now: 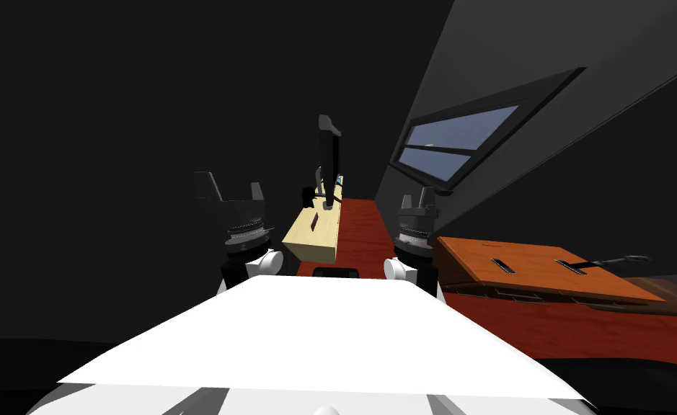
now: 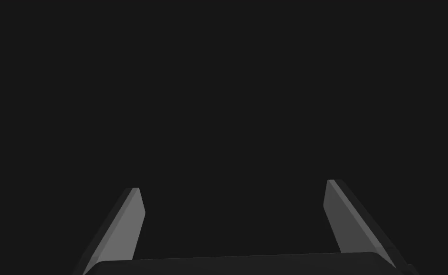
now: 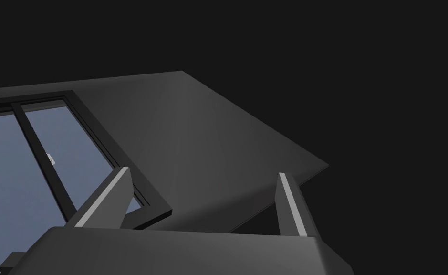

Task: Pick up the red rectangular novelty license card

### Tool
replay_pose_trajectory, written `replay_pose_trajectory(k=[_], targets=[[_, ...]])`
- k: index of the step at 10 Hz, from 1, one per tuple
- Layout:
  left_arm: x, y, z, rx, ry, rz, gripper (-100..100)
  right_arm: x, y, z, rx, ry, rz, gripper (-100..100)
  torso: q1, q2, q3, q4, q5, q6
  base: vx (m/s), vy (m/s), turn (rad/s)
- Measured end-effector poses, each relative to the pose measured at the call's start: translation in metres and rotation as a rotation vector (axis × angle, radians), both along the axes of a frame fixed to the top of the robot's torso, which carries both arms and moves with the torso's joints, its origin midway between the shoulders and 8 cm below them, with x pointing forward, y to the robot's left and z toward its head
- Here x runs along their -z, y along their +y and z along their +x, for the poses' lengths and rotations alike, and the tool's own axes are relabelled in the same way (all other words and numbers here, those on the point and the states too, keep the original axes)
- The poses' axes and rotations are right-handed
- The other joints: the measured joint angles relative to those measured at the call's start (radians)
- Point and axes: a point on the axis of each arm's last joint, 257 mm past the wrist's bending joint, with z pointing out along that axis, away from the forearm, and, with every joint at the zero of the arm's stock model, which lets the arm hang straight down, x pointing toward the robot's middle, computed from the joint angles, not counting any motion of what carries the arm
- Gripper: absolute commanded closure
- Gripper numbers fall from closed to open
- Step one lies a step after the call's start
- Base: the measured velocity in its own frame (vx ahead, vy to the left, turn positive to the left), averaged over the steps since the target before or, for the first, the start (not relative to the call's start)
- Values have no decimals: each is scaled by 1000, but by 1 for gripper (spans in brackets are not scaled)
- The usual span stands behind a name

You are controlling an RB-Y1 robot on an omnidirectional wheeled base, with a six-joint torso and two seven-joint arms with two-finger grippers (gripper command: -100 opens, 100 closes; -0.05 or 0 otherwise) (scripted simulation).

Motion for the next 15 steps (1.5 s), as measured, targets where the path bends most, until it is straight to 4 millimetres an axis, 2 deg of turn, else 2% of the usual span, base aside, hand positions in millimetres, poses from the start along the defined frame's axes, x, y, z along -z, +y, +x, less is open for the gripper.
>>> replay_pose_trajectory(k=[3, 5, 9, 13, 14, 15], targets=[[12, 8, 16, 34, 72, 16, -100, 0, 0, 0, 0, 0, 0, 0, -7, 1, 1, 0, -2, 0, -20, -110, 38], [31, 19, 29, 50, 146, 5, -100, 0, 0, 0, 0, 0, 0, 0, -8, 1, 1, 0, -2, 0, -12, -132, 47], [64, 54, 53, 66, 276, -48, -100, 0, 0, 0, 0, 0, 0, 0, -6, 0, 0, 0, -1, 0, -4, -102, 26], [86, 84, 66, 67, 375, -107, -100, 0, 0, 0, 0, 0, 0, 0, -6, -1, 0, 0, -1, 0, 10, -99, 26], [100, 99, 72, 65, 416, -137, -100, 0, 0, 0, 0, 0, 0, 0, -9, -1, -1, 0, -2, 0, 26, -118, 21], [110, 105, 73, 64, 447, -158, -100, 0, 0, 0, 0, 0, 0, 0, -8, -2, -1, 0, -2, 0, 25, -102, 13]])
